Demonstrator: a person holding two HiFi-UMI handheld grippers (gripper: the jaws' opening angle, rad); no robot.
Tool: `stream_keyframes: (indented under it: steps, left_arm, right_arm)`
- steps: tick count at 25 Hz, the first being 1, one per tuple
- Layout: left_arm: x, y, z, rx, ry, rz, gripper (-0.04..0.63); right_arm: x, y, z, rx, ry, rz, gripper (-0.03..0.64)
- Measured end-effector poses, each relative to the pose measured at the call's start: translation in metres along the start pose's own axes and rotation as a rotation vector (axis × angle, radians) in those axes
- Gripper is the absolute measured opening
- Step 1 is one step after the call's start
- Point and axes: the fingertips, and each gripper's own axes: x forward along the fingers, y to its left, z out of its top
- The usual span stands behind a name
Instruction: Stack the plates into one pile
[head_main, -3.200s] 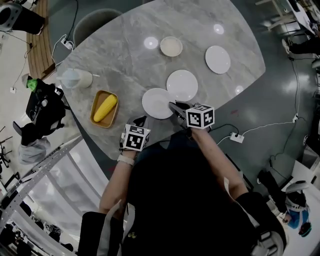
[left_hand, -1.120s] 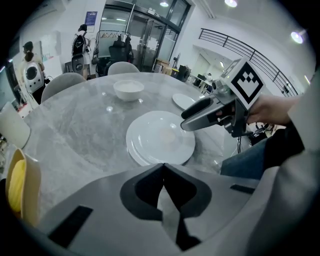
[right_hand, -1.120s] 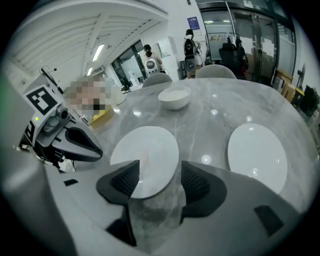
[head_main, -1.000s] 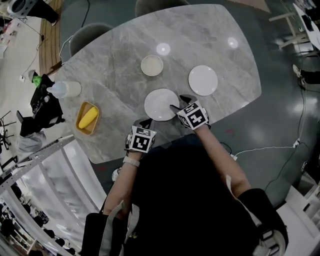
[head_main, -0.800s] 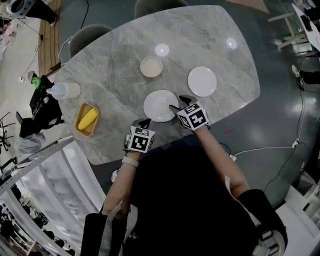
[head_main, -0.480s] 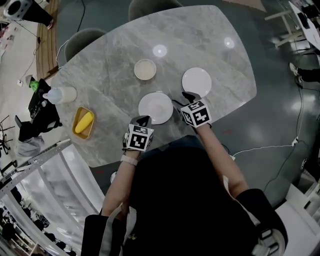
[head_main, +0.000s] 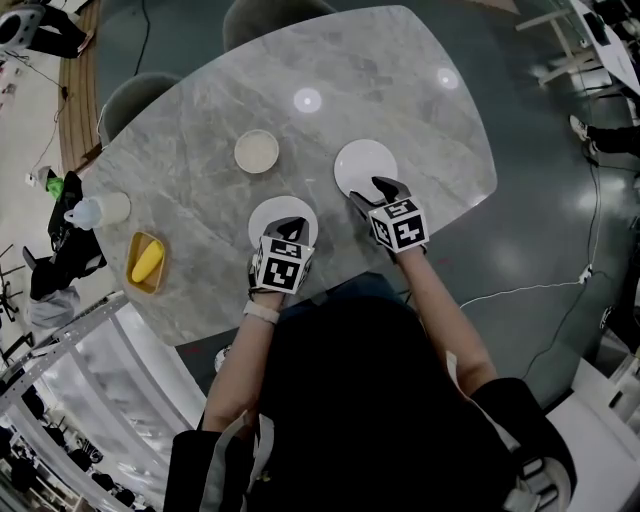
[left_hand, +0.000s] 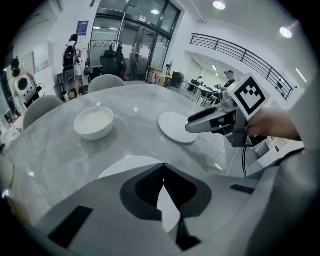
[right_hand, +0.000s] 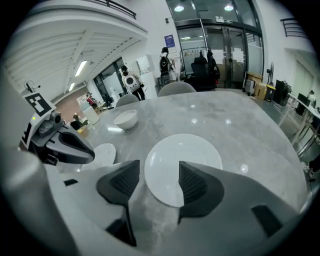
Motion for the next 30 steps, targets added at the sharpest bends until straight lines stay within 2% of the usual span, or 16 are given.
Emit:
stream_keyframes:
  steps: [7,16,22,30]
  left_arm:
    - [0.023,-0.011,0.028,0.028,0.000,-0.017,0.008]
    - [0.052,-0.021,0.061,-0.004,-0.022,-0.020,0.008]
    - [0.070,-0.028,0.073,0.018,-0.015,-0.029,0.008]
    - [0.091,-0.032,0.070,0.010,0.023,-0.046,0.008]
  right_arm:
    - [-0.007,-0.042,0.008,0.047,-0.039,-0.038,0.252]
    - [-0.008,-0.083,0.014,0.128,-0.077,-0.043,0.252]
    - [-0.005,-0.093,0.010,0.182,-0.084,-0.011,0.252]
    - [0.002,-0.100,0.009,0.223,-0.076,0.036,0.252]
